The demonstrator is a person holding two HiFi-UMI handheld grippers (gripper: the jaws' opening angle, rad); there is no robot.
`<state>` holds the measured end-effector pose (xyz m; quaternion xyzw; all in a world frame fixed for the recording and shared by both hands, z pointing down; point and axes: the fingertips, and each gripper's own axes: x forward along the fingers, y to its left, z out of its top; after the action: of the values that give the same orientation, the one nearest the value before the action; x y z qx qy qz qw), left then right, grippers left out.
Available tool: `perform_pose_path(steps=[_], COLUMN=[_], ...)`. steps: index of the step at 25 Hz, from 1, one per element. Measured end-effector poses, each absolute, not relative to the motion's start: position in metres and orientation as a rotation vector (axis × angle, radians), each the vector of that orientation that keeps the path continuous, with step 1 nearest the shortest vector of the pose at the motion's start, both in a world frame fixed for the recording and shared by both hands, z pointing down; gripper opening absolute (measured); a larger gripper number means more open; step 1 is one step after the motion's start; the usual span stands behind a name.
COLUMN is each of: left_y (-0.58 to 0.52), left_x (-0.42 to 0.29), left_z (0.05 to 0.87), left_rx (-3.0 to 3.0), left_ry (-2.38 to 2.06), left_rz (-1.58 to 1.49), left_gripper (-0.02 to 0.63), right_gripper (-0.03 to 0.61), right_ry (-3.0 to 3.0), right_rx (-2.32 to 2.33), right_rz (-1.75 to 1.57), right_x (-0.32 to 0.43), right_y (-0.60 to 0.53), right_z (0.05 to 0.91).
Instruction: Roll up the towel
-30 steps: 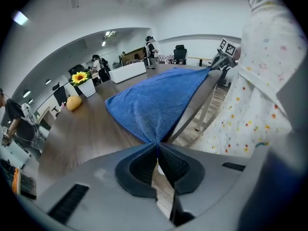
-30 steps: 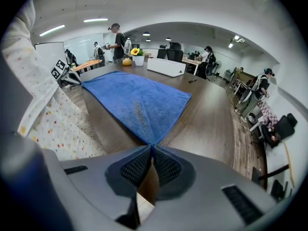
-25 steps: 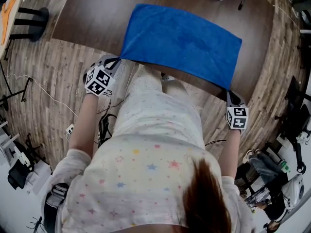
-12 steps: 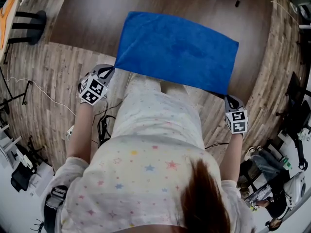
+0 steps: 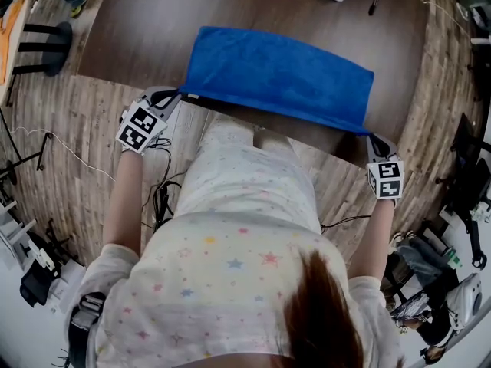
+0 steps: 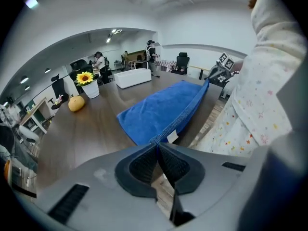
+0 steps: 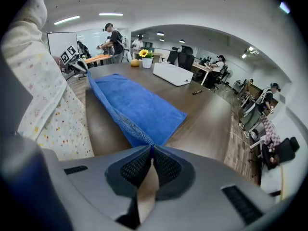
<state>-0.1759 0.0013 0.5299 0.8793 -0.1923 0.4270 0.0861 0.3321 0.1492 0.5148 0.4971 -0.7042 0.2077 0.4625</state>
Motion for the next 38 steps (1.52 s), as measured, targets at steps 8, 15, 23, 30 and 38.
perform_pose_path(steps=[8,15,23,30,38], left_y=[-0.059,-0.109,-0.147,-0.168,-0.176], left_x=[-0.159,-0.14,-0.117,-0.112,-0.121], left_z=[0.515,0.518,0.535,0.542,0.562], left_rx=[2.568,2.54,2.473,2.424,2.303], left_ry=[-0.537,-0.525,-0.489,-0.481,-0.523], left_rz=[1.205,1.184,1.158,1.153,1.115], left_gripper=[0.02,0.02,0.02,0.02,0.02], right_gripper=[0.014,0.014,0.014,0.014,0.017], right_ry=[-1.728,-1.704,-1.688,-1.671,-1.647], right_rx=[1.29,1.361,1.396,1.411,1.426], right_rz=[0.555,0.592,0.659,0.71,0.742], right_x=[0.343,0.36,0.377,0.385,0.39], right_y=[0.093,0.046,0.009,-0.008,-0.016], right_z=[0.514,0.518,0.535,0.543,0.557])
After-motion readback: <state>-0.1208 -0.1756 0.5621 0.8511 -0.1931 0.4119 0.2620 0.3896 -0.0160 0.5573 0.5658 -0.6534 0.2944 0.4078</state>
